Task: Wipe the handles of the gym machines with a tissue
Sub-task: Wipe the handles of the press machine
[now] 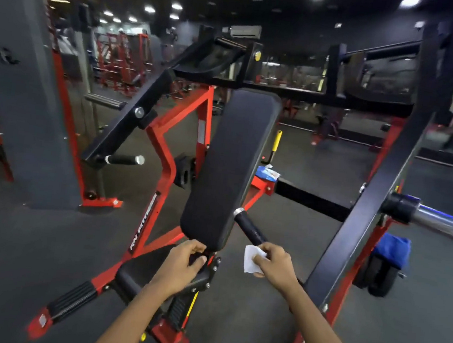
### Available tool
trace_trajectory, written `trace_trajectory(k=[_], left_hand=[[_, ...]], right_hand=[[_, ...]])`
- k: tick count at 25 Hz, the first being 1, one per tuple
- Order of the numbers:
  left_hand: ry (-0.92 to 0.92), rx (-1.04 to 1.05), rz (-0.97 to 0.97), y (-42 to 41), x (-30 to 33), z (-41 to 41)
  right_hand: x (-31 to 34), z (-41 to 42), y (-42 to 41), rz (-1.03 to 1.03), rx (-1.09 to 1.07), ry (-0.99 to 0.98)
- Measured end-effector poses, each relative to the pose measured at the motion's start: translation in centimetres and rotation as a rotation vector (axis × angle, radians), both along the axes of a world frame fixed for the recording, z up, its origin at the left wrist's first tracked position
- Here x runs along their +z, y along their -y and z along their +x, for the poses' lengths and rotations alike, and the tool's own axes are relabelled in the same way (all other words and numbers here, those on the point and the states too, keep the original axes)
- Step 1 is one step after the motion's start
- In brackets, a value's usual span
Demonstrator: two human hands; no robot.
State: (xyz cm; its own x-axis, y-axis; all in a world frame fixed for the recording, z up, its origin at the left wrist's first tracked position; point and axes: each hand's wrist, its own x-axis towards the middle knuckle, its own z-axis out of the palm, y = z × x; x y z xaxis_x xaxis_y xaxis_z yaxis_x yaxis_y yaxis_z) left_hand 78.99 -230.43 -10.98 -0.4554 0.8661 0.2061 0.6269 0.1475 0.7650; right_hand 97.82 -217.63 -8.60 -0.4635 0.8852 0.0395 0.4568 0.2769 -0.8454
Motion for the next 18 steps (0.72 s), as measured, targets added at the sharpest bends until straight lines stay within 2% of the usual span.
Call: trace_trajectory(k=[7, 14, 18], left_hand=[[-0.078, -0.294, 0.030, -6.7, 1.0, -10.6], [-0.049, -0.507, 0.000, -10.3, 1.0, -11.8], [-0.120, -0.584, 0.021, -13.2, 2.1, -12.6]], right_hand=[[-0.1, -6.3, 1.2, -0.009, -0.323, 0.027], [-0.3, -6.9, 0.6, 0.005, -0.524, 0.064], [-0.8, -8.0, -1.0, 0.009, -0.585, 0.036]])
